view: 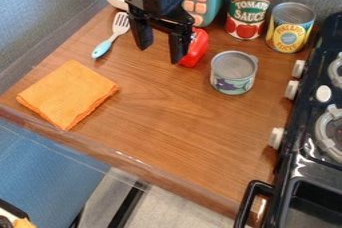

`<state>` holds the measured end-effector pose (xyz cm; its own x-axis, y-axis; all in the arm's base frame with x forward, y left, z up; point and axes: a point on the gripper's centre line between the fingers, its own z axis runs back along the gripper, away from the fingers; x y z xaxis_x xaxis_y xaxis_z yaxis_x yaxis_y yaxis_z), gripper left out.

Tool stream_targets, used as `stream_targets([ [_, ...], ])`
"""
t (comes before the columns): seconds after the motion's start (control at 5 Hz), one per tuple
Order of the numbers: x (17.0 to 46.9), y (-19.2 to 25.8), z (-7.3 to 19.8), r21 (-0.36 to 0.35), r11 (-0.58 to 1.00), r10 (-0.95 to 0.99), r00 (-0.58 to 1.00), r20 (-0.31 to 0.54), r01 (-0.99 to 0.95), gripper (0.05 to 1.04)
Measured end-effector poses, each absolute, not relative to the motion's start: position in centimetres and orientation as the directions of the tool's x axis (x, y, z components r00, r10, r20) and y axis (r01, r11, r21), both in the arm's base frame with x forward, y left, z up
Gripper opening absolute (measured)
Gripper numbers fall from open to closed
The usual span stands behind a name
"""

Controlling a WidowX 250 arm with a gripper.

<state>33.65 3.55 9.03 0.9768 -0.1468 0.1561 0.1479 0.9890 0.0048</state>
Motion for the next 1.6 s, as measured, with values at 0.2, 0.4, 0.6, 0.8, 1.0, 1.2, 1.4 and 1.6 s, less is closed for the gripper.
stream_targets([
  [0.2, 33.4, 3.5, 8.0, -0.005, 0.989, -0.147, 0.981, 0.124, 0.149, 1.001],
  [0.4, 32.0, 5.2, 7.2, -0.008, 0.993, -0.119, 0.987, 0.104, 0.12, 1.001],
  [0.6, 30.9, 7.9, 7.6, 0.009, 0.995, -0.098, 0.988, 0.12, 0.097, 1.001],
  [0.8, 29.5, 10.8, 7.0, 0.032, 0.991, -0.136, 0.984, 0.112, 0.133, 1.001],
  [1.0, 28.7, 13.0, 7.1, 0.011, 0.984, -0.176, 0.975, 0.133, 0.176, 1.001],
  [1.2, 27.7, 15.2, 6.2, 0.005, 0.989, -0.149, 0.983, 0.106, 0.149, 1.001],
  [1.4, 27.3, 16.0, 4.7, -0.009, 0.992, -0.126, 0.989, 0.082, 0.127, 1.001],
  [1.6, 27.2, 16.2, 3.4, 0.027, 0.993, -0.115, 0.992, 0.058, 0.113, 1.001],
])
